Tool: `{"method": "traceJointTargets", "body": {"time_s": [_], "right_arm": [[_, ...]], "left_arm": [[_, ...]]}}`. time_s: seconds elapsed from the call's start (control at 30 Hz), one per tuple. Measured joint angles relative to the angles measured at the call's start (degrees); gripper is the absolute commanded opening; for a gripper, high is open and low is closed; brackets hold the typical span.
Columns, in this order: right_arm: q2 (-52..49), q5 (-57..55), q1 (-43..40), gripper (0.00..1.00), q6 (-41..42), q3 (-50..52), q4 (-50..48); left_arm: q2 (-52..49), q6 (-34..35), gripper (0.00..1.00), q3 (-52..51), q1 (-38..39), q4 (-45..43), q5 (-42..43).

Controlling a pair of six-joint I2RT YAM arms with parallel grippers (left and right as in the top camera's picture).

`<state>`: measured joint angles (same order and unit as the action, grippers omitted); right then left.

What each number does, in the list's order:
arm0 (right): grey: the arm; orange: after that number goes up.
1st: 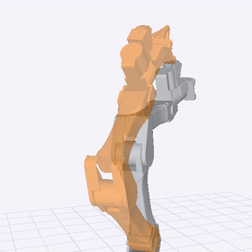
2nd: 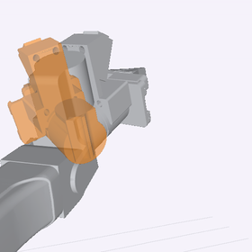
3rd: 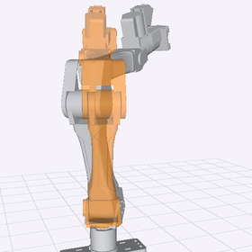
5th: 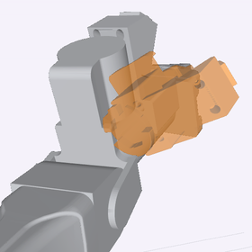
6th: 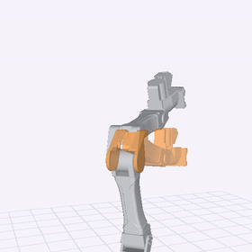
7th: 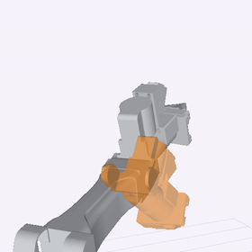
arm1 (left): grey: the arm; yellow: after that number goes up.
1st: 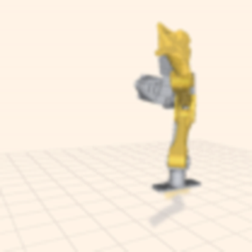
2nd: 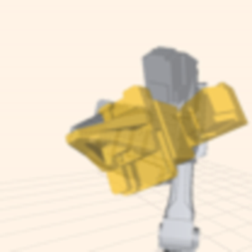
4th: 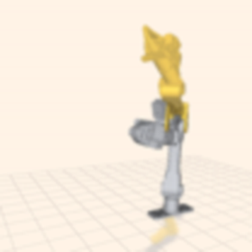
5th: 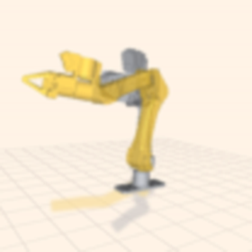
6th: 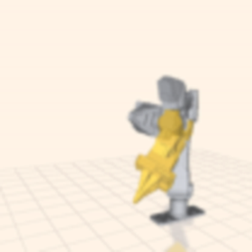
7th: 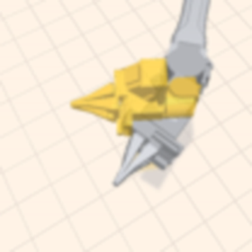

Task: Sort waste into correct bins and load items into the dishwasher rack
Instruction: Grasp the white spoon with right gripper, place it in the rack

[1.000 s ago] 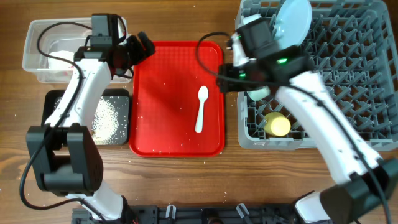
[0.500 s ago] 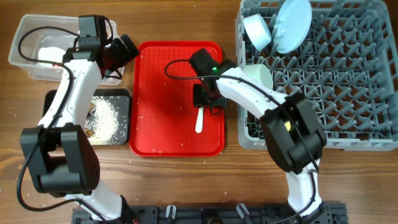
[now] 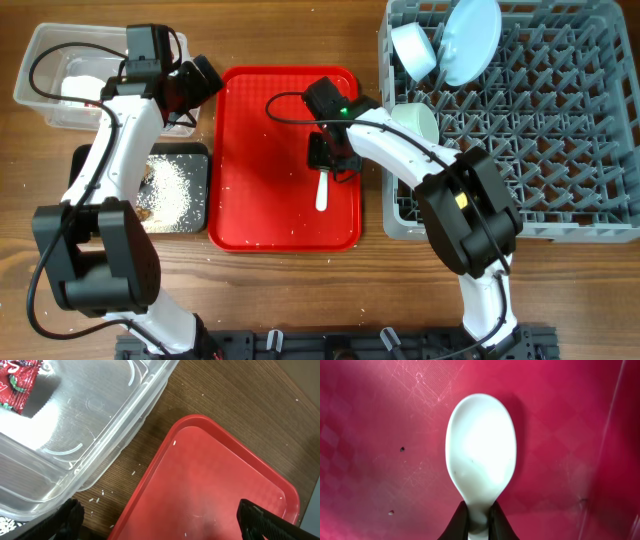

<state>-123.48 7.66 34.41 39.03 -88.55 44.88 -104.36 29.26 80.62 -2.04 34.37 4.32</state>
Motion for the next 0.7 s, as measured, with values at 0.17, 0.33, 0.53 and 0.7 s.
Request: {"method": "traceJointTargets", "body": {"time_s": [0.17,0.33,0.53,0.7], "right_arm": [[-0.11,0.94,0.00,0.04,-0.04,-0.46,1.40],[0.04,1.29,0.00,0.04,-2.62,-1.09,4.20],[7.50,0.81,-0.07,0.04,-5.35,-1.11,5.29],[21.53,-0.39,-4.26,0.04,-6.34,-1.44,10.75]], "left_arm": [[0.00,0.00,1.00,0.00,0.00,0.00,0.00],[0.00,0.00,1.00,0.00,0.00,0.02,0.00],[0.00,0.00,1.00,0.00,0.00,0.00,0.00],[0.00,0.00,1.00,0.00,0.00,0.02,-0.02]]}}
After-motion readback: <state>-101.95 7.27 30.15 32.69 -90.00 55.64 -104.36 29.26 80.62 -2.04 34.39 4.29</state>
